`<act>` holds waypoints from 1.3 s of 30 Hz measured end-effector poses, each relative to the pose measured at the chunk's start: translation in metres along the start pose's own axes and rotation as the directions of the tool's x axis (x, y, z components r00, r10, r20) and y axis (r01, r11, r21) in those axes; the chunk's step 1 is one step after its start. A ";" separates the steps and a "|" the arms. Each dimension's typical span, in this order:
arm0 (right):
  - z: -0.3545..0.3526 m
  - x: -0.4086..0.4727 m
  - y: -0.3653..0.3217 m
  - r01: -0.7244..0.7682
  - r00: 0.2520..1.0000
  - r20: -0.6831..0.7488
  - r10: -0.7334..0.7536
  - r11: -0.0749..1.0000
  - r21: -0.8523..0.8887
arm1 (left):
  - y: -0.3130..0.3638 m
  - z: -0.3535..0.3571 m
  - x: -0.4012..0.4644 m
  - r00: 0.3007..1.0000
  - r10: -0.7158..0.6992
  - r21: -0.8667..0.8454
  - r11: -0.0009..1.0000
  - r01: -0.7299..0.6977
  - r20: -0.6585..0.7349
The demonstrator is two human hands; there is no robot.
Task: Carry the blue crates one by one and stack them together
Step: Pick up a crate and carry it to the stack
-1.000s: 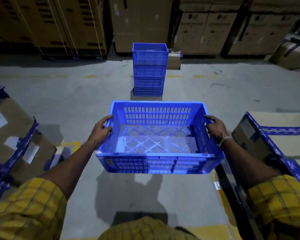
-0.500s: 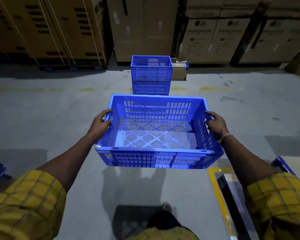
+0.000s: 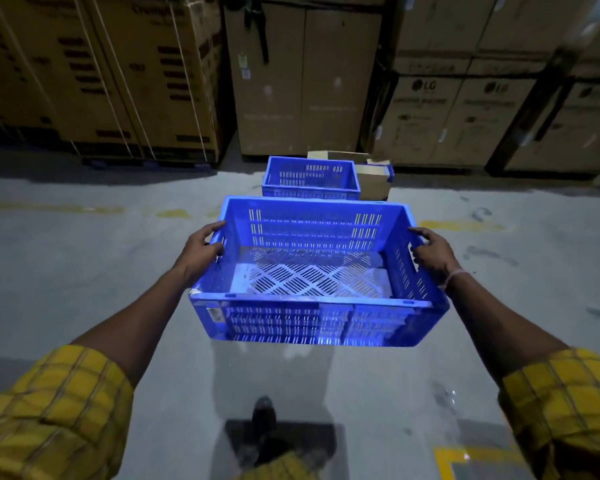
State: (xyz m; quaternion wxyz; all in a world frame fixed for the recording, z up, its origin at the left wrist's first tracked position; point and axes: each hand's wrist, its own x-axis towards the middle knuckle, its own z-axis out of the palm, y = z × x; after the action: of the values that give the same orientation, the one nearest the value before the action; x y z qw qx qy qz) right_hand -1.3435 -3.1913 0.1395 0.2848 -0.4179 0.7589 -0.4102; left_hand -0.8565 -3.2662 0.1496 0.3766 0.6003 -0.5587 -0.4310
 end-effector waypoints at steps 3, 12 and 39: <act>0.020 0.084 -0.017 -0.004 1.000 -0.001 0.004 1.000 -0.017 | 0.013 0.014 0.088 1.000 0.015 -0.017 1.000 -0.015 -0.005; 0.076 0.294 -0.092 -0.002 0.997 -0.081 0.002 1.000 -0.004 | 0.061 0.040 0.329 0.997 0.057 0.007 0.998 -0.058 0.044; 0.173 0.785 -0.116 -0.135 0.989 0.064 0.136 0.991 -0.019 | 0.074 0.207 0.799 0.993 -0.117 -0.014 0.993 0.117 0.005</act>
State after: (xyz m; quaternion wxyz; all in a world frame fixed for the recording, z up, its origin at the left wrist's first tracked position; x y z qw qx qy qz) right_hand -1.5471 -3.9755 0.0822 0.3335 -0.3804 0.7790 -0.3703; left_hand -1.0733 -4.0623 0.0697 0.3538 0.6283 -0.5204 -0.4576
